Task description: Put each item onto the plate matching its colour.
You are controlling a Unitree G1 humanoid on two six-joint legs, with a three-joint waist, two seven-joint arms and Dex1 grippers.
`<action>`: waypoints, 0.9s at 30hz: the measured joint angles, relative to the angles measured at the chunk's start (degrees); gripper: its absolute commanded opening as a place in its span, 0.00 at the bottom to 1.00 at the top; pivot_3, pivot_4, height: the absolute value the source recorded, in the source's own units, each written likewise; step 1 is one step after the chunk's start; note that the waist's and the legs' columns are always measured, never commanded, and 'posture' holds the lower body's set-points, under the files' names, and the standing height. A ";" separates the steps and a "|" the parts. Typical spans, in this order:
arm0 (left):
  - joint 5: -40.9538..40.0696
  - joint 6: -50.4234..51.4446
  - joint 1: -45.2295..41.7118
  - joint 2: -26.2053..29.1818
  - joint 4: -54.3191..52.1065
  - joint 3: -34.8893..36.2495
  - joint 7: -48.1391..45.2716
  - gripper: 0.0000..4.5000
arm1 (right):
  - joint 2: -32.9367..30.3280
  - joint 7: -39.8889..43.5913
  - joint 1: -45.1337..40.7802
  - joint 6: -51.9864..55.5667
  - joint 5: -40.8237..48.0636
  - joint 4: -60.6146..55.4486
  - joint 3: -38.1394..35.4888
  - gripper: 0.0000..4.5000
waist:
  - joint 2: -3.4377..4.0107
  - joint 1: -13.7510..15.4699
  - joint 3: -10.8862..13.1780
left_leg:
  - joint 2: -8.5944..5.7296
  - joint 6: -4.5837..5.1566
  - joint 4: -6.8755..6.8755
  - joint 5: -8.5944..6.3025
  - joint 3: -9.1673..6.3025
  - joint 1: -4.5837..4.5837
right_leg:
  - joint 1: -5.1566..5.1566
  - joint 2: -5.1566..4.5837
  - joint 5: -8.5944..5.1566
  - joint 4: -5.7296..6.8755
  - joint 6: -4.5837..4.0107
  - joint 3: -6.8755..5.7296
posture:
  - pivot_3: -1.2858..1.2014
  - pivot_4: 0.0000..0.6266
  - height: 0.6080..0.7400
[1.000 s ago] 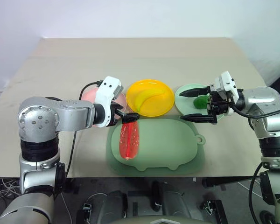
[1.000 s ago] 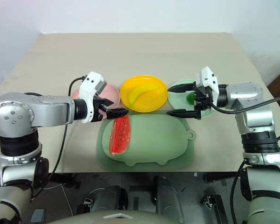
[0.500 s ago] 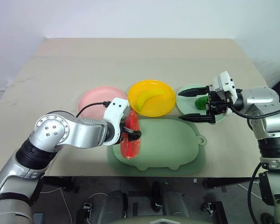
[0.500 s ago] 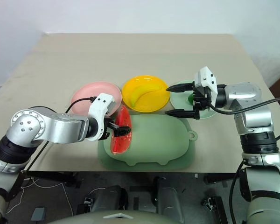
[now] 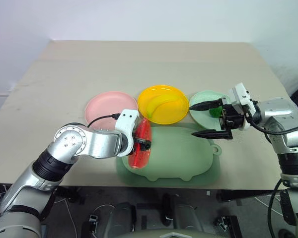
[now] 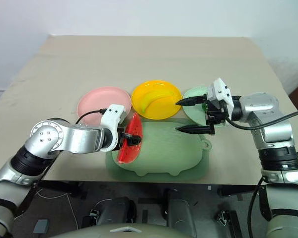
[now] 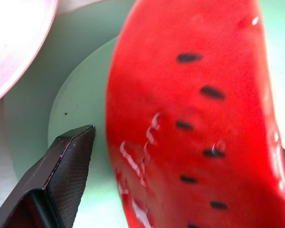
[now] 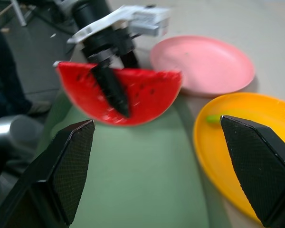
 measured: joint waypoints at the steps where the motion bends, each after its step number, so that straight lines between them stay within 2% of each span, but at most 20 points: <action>1: 0.01 0.00 0.00 -0.24 0.12 0.02 0.18 1.00 | -0.13 0.74 0.48 -0.73 -0.02 -0.23 0.04 0.99 | 0.00 -0.02 0.00 | 0.01 0.00 -0.01 0.00 -0.02 0.06 | 0.08 0.02 -0.01 -0.01 0.00 0.00 | 0.52 0.24 0.97; 5: 0.01 0.02 0.06 -0.71 0.34 0.04 0.68 1.00 | -0.60 3.34 2.89 -4.81 -1.40 -0.56 0.96 0.99 | 0.00 -0.02 0.00 | 0.01 0.00 -0.02 0.00 -0.02 0.26 | 0.30 0.03 -0.03 -0.06 0.03 0.00 | 0.52 0.24 0.97; 7: 0.01 0.07 0.22 -0.75 0.38 0.10 0.77 1.00 | -0.93 4.07 3.62 -6.24 -2.17 -0.32 1.38 0.99 | -0.01 -0.05 0.01 | 0.01 0.00 -0.07 0.00 -0.01 0.77 | 0.41 0.03 -0.04 -0.07 0.03 0.00 | 0.52 0.24 0.97; 11: 0.02 0.14 0.78 -0.82 0.38 0.27 0.78 1.00 | -1.38 4.25 3.62 -6.54 -2.25 -0.05 1.42 0.99 | -0.01 -0.05 0.01 | 0.01 0.00 -0.15 -0.01 -0.02 0.83 | 0.72 0.03 -0.10 -0.09 0.07 0.00 | 0.52 0.24 0.97; 12: 0.02 0.15 0.88 -0.84 0.36 0.38 0.77 0.91 | -1.53 4.25 3.62 -6.54 -2.25 -0.04 1.42 1.00 | -0.01 -0.05 0.01 | 0.01 0.00 -0.15 -0.01 -0.02 0.83 | 0.72 0.03 -0.10 -0.09 0.07 0.01 | 0.52 0.24 0.97; 15: 0.06 0.20 1.71 -1.68 0.63 1.23 0.00 0.78 | -1.60 4.16 3.57 -6.53 -2.24 0.54 1.42 1.00 | -0.01 -0.03 0.01 | 0.01 0.00 -0.14 -0.01 -0.01 0.83 | 0.74 0.03 -0.11 -0.09 0.07 0.01 | 0.52 0.24 0.97; 22: 0.09 1.18 3.06 -3.49 1.14 3.32 -3.25 0.78 | -1.60 3.78 3.19 -6.58 -2.26 0.72 1.45 1.00 | -0.01 0.00 0.01 | -0.01 0.00 -0.13 -0.01 -0.03 0.83 | 0.76 0.01 -0.11 -0.10 0.08 0.01 | 0.52 0.24 0.97; 27: 0.05 5.32 0.98 -2.46 3.54 3.23 -11.64 0.78 | -1.59 3.71 2.38 -6.58 -2.26 1.28 1.50 1.00 | -0.05 -0.06 0.04 | -0.01 0.00 -0.13 -0.01 -0.03 0.82 | 0.74 0.03 -0.13 -0.12 0.10 0.00 | 0.52 0.24 0.97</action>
